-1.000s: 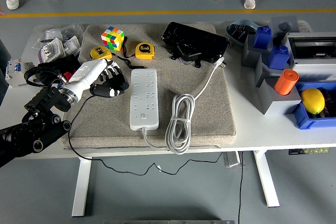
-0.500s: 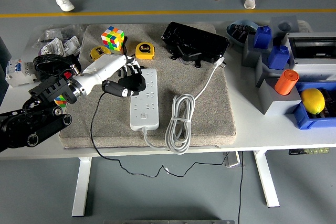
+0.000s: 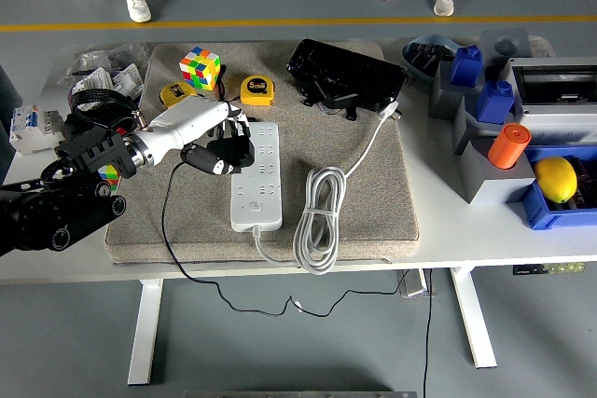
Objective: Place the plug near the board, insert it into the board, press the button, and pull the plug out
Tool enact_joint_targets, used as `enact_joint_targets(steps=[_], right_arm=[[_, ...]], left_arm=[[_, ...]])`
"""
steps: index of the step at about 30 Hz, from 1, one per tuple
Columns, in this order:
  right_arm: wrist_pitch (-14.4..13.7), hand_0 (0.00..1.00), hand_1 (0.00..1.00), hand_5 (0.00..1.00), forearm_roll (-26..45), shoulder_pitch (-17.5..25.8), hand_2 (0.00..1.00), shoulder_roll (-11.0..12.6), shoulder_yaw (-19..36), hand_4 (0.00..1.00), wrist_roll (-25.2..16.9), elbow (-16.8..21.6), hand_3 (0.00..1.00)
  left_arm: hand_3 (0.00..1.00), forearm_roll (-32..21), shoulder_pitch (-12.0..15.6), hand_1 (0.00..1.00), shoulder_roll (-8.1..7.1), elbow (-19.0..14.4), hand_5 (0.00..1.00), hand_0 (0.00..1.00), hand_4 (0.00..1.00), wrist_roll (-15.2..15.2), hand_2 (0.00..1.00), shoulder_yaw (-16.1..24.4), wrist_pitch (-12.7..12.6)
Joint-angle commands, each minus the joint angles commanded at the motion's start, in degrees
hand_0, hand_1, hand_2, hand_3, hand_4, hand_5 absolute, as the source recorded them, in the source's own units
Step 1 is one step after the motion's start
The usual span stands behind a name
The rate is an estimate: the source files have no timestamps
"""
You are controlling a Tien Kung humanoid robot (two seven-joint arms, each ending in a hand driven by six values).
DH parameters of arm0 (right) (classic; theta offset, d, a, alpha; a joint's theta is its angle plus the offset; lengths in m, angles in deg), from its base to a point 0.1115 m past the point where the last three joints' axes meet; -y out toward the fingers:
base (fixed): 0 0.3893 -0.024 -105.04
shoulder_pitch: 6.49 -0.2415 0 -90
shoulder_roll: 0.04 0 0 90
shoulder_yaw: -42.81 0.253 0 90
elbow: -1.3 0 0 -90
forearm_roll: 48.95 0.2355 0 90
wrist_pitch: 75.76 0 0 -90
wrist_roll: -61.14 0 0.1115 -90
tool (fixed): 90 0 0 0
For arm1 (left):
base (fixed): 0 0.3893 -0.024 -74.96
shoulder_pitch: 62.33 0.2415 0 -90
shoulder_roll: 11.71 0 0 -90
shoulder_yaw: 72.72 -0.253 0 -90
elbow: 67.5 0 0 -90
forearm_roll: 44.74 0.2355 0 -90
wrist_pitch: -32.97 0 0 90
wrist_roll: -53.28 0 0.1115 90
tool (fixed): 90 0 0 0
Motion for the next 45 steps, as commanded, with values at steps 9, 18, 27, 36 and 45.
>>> enact_joint_targets(steps=[9,18,27,36,45], right_arm=[[0.0,0.723,0.724,0.633,-0.38,-0.1,0.716,0.07,0.18,0.998,0.0,0.26,0.607],[0.02,0.724,0.723,0.631,-0.51,-0.1,0.715,0.02,0.19,0.998,-0.01,0.35,0.608],[0.01,0.723,0.723,0.629,-0.53,-0.15,0.715,-0.01,0.36,0.998,-0.03,0.36,0.607],[0.03,0.723,0.723,0.629,-1.01,-0.16,0.715,0.03,0.72,0.998,-0.05,0.65,0.606],[0.01,0.724,0.723,0.626,-1.13,-0.2,0.716,0.06,0.99,0.998,-0.09,0.69,0.606]], left_arm=[[0.519,-0.18,-0.67,0.346,0.84,1.11,0.064,0.333,0.875,-0.42,0.377,-2.47,-0.02],[0.518,-0.27,-1.32,0.351,1.72,2.62,0.078,0.336,0.877,-0.44,0.379,-4.32,-0.47],[0.52,-0.32,-1.9,0.36,2.05,3.71,0.084,0.346,0.879,-0.92,0.38,-4.66,-1.08],[0.52,-0.15,-2.19,0.366,2.18,4.59,0.087,0.353,0.879,-0.62,0.383,-5.62,-0.5],[0.522,-0.04,-2.51,0.374,2.01,4.81,0.09,0.358,0.88,-0.83,0.386,-6.27,-0.21]])
